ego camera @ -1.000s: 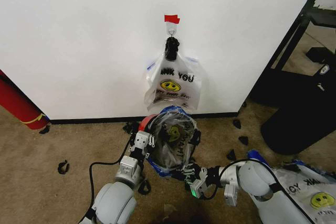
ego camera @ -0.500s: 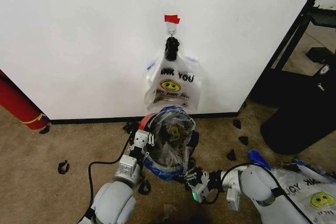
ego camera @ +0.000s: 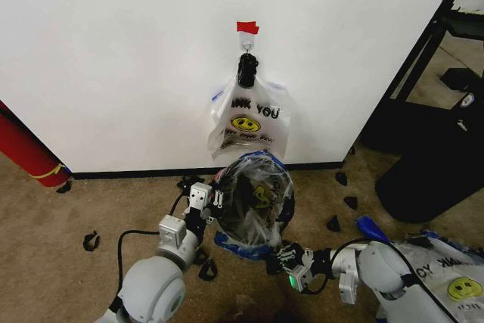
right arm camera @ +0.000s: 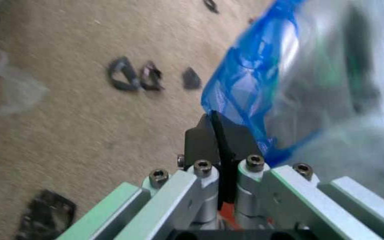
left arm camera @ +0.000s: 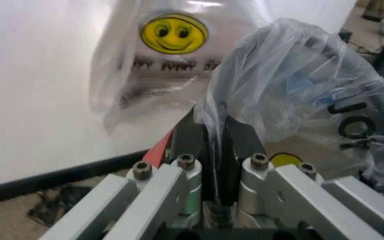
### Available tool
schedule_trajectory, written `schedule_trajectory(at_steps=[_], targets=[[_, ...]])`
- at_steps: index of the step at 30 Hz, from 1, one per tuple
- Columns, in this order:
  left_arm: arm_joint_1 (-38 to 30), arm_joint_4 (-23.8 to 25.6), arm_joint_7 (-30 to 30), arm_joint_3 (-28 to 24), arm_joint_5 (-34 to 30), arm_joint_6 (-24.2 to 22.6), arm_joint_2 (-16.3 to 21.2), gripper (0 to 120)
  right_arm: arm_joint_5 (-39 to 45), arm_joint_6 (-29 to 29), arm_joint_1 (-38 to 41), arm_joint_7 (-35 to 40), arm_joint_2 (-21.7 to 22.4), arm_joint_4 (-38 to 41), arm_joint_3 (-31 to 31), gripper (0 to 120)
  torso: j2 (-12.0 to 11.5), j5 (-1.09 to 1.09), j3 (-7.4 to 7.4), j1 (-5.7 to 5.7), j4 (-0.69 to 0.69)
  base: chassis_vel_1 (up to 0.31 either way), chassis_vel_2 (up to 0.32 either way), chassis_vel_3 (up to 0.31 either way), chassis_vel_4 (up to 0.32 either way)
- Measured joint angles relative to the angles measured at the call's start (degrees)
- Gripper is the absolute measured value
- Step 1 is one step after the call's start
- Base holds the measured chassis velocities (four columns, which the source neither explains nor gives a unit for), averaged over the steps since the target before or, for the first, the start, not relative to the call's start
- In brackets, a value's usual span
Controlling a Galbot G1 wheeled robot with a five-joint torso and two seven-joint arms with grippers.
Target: Pick up the garbage bag from the wall and place it over the trash bin.
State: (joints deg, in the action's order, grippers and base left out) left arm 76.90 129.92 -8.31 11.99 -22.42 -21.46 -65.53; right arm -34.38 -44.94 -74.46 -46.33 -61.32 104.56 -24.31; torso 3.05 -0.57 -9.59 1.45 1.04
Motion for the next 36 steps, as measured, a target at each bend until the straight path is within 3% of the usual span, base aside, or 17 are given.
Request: schedule_trajectory(at_steps=[12, 15, 16, 21, 23, 25, 27, 28, 31, 32, 36], targets=[[-0.30, 0.83, 0.48, 0.89, -4.26, -2.27, 0.55, 4, -0.45, -0.71, 0.18, 5.24, -0.45, -4.63, -1.56, 0, 0.00, 0.01, 0.00, 0.00, 0.00, 0.000, 0.000, 0.000, 0.000], [-0.73, -1.20, 0.31, 1.09, -2.24, -1.19, 0.66, 4, 16.56, 2.21, -0.71, -2.73, 0.60, -5.10, 0.53, 11, 0.00, 0.00, 0.00, 0.00, -0.01, 0.000, 0.000, 0.000, 0.000], [-0.73, -1.20, 0.31, 1.09, -2.24, -1.19, 0.66, 4, 16.56, 2.21, -0.71, -2.73, 0.60, -5.10, 0.53, 11, 0.00, 0.00, 0.00, 0.00, -0.01, 0.000, 0.000, 0.000, 0.000], [-1.36, -4.47, -0.55, 1.29, -0.10, 0.48, 0.66, 4, 48.48, 14.61, -1.98, -25.95, 2.36, -3.71, 1.30, 31, 0.00, 0.00, 0.00, 0.00, 0.00, 0.000, 0.000, 0.000, 0.000], [-1.35, -4.77, -0.60, 1.27, 0.41, 0.68, 0.44, 4, 58.51, 19.37, -1.84, -28.24, 3.08, -3.29, 0.47, 40, 0.00, -0.01, 0.00, 0.00, 0.00, 0.000, 0.000, 0.000, 0.000], [-1.32, -4.77, -0.60, 1.24, 0.59, 0.73, 0.30, 4, 63.38, 21.06, -1.71, -27.91, 3.40, -3.30, 0.28, 45, 0.00, -0.01, 0.00, 0.00, 0.00, 0.000, 0.000, 0.000, 0.000], [-1.27, -4.64, -0.64, 1.14, 0.84, 0.77, 0.01, 4, 72.29, 22.80, -1.62, -22.59, 3.95, -3.56, 0.55, 51, 0.00, 0.00, 0.00, 0.00, 0.00, 0.000, 0.000, 0.000, 0.000], [-1.19, -4.24, -0.66, 1.07, 0.89, 0.77, -0.15, 4, 77.84, 22.99, -1.85, -15.14, 4.16, -3.45, 1.26, 56, 0.00, -0.01, 0.00, 0.00, -0.01, 0.000, 0.000, 0.000, 0.000], [-0.98, -3.10, -0.61, 1.12, 0.91, 0.78, -0.17, 4, 83.38, 24.95, -3.73, 4.23, 4.27, -0.09, 2.89, 70, 0.00, 0.00, 0.00, 0.00, 0.01, 0.000, 0.000, 0.000, 0.000], [-0.98, -3.10, -0.61, 1.12, 0.91, 0.78, -0.17, 4, 83.38, 24.95, -3.73, 4.23, 4.27, -0.09, 2.89, 70, 0.00, 0.00, 0.00, 0.00, 0.01, 0.000, 0.000, 0.000, 0.000], [-0.67, -2.50, -0.02, 1.21, 2.51, 1.66, -0.03, 4, 96.37, 36.38, -5.55, 31.75, 4.47, 10.36, 4.20, 87, 0.00, -0.02, 0.00, 0.00, 0.00, 0.000, 0.000, 0.000, 0.000]])
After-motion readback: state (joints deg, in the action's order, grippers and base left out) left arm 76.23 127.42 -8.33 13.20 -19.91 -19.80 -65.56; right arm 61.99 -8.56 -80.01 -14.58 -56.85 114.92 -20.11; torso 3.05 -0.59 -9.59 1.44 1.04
